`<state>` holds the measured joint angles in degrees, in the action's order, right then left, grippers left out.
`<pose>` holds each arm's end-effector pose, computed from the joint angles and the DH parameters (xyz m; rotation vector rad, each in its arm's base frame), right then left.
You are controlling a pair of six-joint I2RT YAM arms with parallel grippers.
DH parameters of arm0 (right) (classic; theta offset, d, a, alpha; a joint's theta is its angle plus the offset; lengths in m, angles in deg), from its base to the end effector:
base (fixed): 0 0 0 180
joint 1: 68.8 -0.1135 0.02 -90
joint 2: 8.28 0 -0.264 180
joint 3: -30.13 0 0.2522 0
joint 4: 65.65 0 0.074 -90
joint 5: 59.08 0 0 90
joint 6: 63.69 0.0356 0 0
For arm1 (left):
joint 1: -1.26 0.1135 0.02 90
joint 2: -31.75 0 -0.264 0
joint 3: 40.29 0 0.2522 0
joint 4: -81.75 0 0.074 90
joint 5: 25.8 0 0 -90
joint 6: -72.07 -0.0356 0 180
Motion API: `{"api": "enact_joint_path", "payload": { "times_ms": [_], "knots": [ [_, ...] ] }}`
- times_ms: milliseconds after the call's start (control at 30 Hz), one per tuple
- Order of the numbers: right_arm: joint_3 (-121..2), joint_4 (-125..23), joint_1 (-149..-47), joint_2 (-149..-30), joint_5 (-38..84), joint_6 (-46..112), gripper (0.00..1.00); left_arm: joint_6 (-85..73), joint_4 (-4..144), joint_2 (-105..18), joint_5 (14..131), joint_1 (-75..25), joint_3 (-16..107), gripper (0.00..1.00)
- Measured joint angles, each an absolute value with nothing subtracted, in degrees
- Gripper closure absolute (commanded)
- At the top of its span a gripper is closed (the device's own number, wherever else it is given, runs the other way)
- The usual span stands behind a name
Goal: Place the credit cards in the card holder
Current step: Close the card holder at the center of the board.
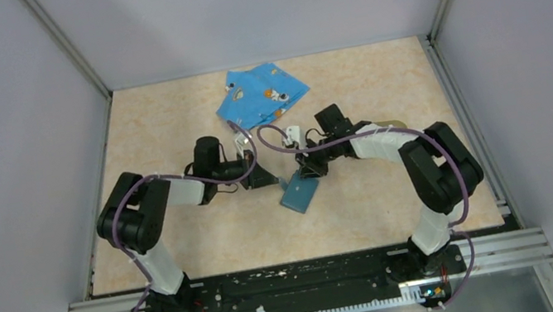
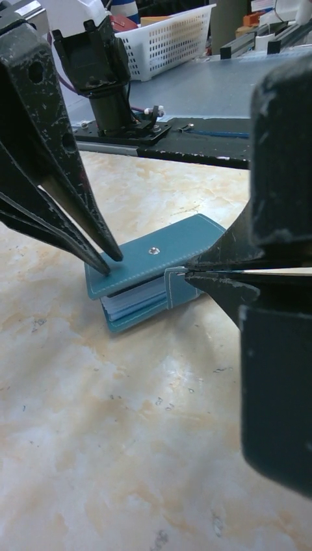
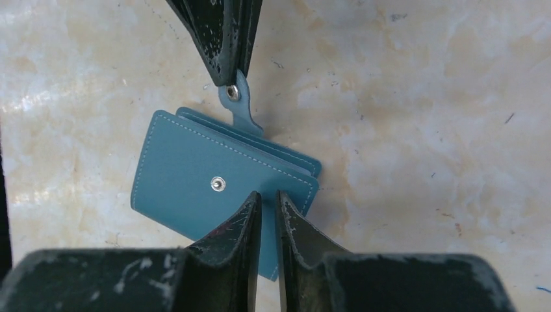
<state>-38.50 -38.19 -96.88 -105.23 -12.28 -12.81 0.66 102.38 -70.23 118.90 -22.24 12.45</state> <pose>0.2798 0.1769 0.1733 -1.5401 1.8001 0.8571 0.2842 -0.1552 0.1354 0.7155 2.0177 -1.4242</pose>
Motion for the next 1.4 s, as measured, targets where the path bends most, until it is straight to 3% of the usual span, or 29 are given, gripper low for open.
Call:
{"api": "enact_joint_path", "payload": {
  "times_ms": [500, 1133, 1267, 1400],
  "knots": [
    [-46.5, -32.3, -97.6, -113.4, -11.7, -0.5, 0.89, 1.8, 102.3, -73.8, 115.6, -27.5, 16.2, 1.0],
    [-48.2, -28.2, -95.7, -112.9, -10.8, 3.5, 0.86, -1.1, 98.3, -73.8, 106.4, -33.5, 17.6, 1.0],
    [-47.9, -28.1, -92.7, -107.2, -12.5, 1.0, 0.77, -1.6, 98.2, -73.8, 106.2, -33.7, 17.6, 1.0],
    [-43.5, -28.1, -91.2, -96.9, -17.0, -13.0, 0.42, -3.3, 97.5, -73.5, 106.1, -33.7, 17.6, 1.0]
  ]
}}
